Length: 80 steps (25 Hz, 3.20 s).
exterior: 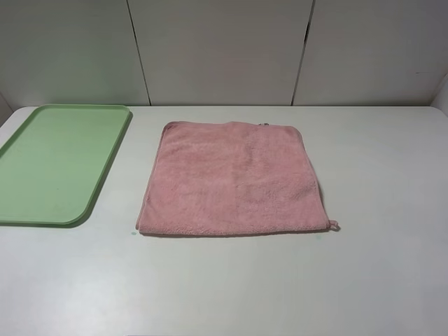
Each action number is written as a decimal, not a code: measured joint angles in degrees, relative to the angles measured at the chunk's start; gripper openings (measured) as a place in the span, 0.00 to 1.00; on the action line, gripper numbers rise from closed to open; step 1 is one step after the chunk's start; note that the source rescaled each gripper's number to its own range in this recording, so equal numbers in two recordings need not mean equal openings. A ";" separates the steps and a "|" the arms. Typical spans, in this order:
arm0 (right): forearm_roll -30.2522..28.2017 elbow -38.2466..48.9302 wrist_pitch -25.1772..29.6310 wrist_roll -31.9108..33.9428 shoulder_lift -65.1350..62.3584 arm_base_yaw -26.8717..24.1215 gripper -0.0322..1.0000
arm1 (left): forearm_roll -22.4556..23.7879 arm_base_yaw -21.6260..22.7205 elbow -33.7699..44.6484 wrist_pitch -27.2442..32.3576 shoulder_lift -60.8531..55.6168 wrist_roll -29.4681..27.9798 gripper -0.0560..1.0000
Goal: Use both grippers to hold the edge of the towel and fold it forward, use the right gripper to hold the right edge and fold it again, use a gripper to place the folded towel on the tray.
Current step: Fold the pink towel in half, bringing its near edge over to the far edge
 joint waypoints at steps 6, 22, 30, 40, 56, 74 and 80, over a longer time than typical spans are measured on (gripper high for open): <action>0.00 0.00 0.00 0.00 0.00 0.00 1.00 | 0.00 0.00 0.00 0.00 0.00 0.00 1.00; 0.39 0.00 0.00 0.00 0.00 0.00 1.00 | 0.00 0.00 0.00 0.00 0.00 -0.04 1.00; 0.39 0.00 0.00 0.00 0.00 0.00 1.00 | -0.05 0.00 0.00 0.00 0.00 -0.04 1.00; 1.02 0.00 0.00 0.00 0.00 0.00 1.00 | -0.05 0.00 0.00 0.00 0.00 -0.04 1.00; 1.69 0.00 0.00 0.00 0.00 0.00 1.00 | -0.24 0.00 0.00 0.00 0.00 0.10 1.00; 6.48 -7.52 -0.43 -9.15 11.63 3.39 1.00 | -1.27 -6.49 -5.00 4.44 9.33 5.77 1.00; 6.60 -10.58 -0.61 -16.57 19.48 5.77 1.00 | -1.28 -11.55 -12.39 4.39 20.84 10.43 0.99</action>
